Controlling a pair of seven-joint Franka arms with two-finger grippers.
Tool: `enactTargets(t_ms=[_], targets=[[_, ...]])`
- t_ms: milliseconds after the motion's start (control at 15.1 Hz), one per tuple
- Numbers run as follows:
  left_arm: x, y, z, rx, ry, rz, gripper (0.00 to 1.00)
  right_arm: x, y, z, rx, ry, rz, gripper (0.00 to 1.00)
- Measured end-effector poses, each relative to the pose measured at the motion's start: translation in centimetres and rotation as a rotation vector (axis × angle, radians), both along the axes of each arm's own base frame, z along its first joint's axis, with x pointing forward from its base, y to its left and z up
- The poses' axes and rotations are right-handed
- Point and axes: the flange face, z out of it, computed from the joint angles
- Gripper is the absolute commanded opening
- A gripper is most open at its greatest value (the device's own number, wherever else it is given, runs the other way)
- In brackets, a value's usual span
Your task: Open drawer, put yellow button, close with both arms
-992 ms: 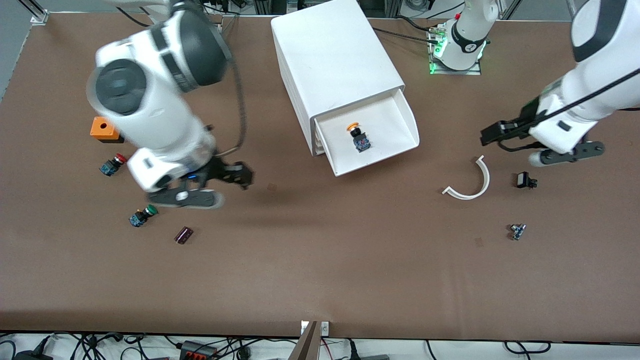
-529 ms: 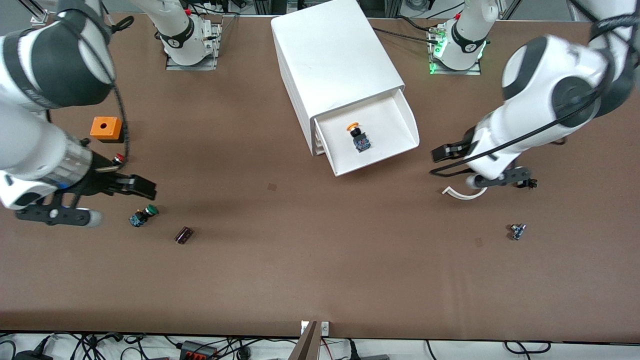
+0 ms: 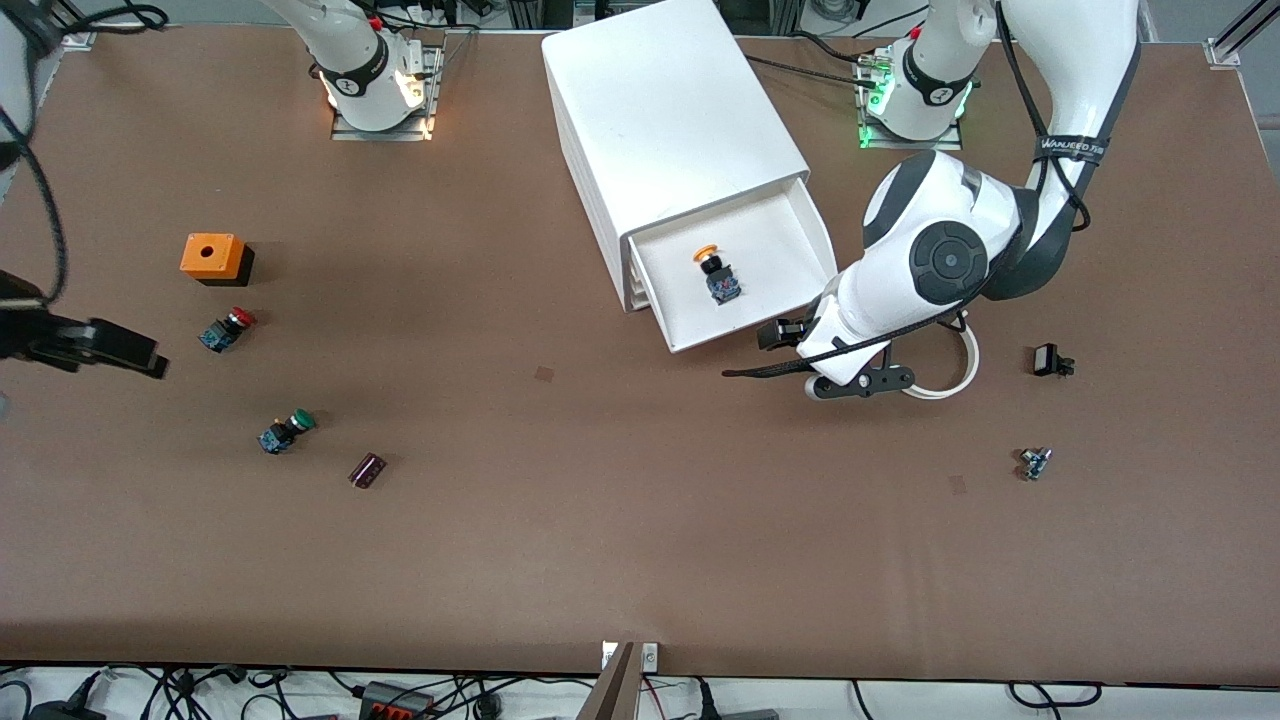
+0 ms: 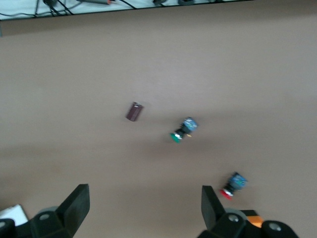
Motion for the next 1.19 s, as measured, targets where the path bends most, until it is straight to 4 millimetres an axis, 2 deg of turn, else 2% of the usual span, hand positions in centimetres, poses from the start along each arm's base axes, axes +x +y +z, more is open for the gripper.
enactTargets(t_ms=[66, 198, 397, 728, 992, 1191], targets=[[-0.4, -0.3, -0.7, 0.003, 0.003, 0.006, 1.00, -0.9, -1.3, 0.3, 0.000, 0.005, 0.003, 1.00], [-1.4, -1.2, -2.1, 0.009, 0.008, 0.014, 1.00, -2.4, -2.2, 0.8, 0.003, 0.012, 0.003, 1.00], [-2.3, -2.3, -2.9, 0.019, 0.016, 0.053, 1.00, -3.9, -1.8, 1.4, -0.005, 0.027, 0.013, 1.00], [-3.2, -3.2, -3.3, 0.036, 0.051, 0.163, 1.00, -6.6, -1.8, 0.1, -0.006, 0.050, 0.014, 1.00], [-5.4, -5.8, -3.7, 0.060, 0.114, 0.273, 1.00, -8.9, -1.8, -0.6, -0.002, 0.047, 0.012, 1.00], [-7.9, -8.1, -3.7, 0.104, 0.182, 0.292, 1.00, -9.2, -1.6, -0.4, -0.001, 0.044, 0.015, 1.00]])
